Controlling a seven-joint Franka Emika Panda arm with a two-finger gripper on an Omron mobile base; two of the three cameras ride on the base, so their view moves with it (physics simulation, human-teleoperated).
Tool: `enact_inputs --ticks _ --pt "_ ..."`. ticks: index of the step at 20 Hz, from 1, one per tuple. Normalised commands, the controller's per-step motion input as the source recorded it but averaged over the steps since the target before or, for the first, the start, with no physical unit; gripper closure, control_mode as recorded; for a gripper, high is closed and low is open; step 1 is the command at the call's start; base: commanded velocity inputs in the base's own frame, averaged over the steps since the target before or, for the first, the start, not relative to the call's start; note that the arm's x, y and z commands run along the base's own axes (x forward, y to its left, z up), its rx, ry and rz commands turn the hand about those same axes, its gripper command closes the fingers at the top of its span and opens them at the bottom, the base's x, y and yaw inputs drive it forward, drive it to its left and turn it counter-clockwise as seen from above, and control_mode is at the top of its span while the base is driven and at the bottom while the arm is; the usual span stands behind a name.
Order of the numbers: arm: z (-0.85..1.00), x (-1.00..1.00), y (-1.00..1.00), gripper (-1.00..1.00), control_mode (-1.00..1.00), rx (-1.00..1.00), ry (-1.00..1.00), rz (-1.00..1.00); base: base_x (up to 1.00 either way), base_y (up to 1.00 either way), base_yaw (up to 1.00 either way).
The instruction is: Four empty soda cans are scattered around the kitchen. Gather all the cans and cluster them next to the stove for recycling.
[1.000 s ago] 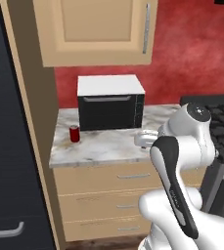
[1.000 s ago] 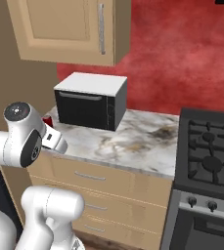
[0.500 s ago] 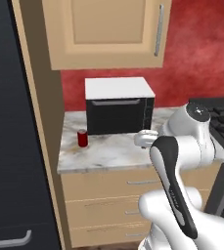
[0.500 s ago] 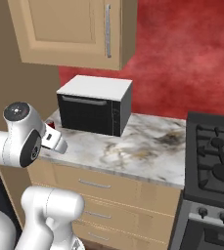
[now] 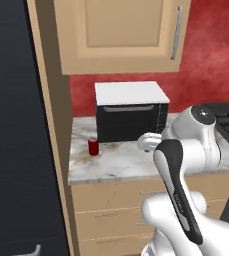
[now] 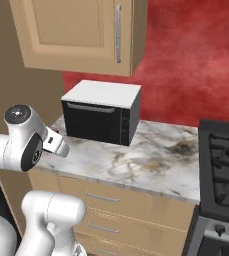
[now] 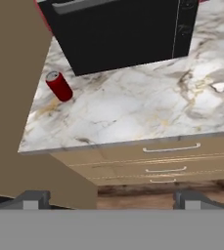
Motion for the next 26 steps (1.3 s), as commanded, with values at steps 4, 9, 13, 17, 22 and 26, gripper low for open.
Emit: enact_inputs --ticks 4,9,13,17,22,26 --pt "0.00 0.00 0.00 -1.00 1.00 0.00 0.00 0.00 0.37 0.33 0.00" --pt "0.00 0.00 0.00 -1.00 1.00 0.00 0.00 0.00 0.40 0.27 0.00" --pt "0.00 0.00 0.00 -1.00 1.00 0.00 0.00 0.00 0.33 0.21 0.00" --pt "0.00 0.00 0.00 -1.00 1.00 0.00 0.00 0.00 0.29 0.26 0.00" --pt "0.00 0.00 0.00 -1.00 1.00 0.00 0.00 0.00 0.27 0.30 0.00" --pt "0.00 0.00 0.00 -1.00 1.00 0.00 0.00 0.00 0.33 0.34 -0.01"
